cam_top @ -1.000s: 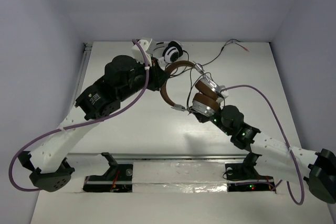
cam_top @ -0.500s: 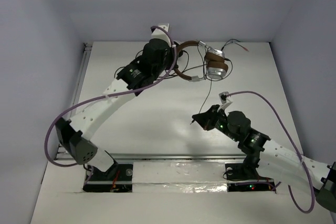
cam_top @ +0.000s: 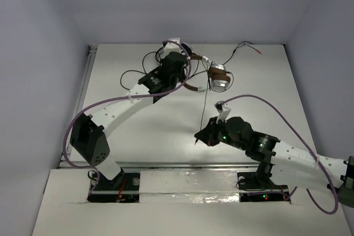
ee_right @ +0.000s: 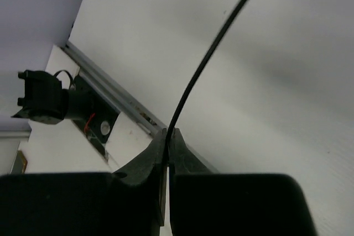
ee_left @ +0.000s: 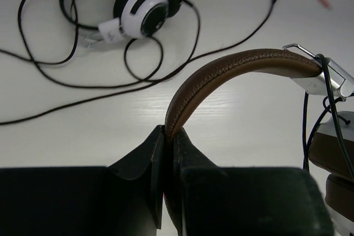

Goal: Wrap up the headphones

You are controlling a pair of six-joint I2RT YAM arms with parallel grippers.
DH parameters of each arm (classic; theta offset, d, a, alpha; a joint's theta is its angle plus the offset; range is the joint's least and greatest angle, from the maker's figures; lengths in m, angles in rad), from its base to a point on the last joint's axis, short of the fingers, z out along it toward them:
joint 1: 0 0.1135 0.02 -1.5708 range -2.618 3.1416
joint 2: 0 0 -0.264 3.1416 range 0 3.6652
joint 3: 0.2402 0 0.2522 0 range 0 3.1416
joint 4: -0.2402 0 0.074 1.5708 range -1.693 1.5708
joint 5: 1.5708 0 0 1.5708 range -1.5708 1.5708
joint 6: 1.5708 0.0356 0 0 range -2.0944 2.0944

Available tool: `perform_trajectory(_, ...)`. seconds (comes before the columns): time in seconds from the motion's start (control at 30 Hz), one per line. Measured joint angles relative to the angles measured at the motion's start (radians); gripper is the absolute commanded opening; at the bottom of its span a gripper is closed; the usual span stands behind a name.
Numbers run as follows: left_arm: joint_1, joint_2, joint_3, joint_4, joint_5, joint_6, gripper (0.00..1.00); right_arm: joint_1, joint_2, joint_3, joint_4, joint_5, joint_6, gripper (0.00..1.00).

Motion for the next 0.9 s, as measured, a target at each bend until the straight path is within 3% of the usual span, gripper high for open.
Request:
perform_trajectory(0.27,-0.016,-0.018,-0.338,0.063,-0.087,-0.015,0.00,0.054,0.032,0.213,-0.160,0.065,-0.013,0.00)
perform_trajectory(0.43,-0.111,-0.112,-0.526,0.079,-0.115,-0.069,0.00,0.054,0.070,0.259,-0.175,0.172,-0.009,0.00)
perform_trajectory(0.7,-0.264,-0.200,-0.633,0.102,-0.130,-0.170,0.00,0.059,0.155,0.260,-0.079,0.416,0.043,0.00)
perform_trajectory(0.9,-0.307,-0.208,-0.658,0.108,-0.127,-0.231,0.00,0.035,0.209,0.249,0.001,0.563,0.106,0.00)
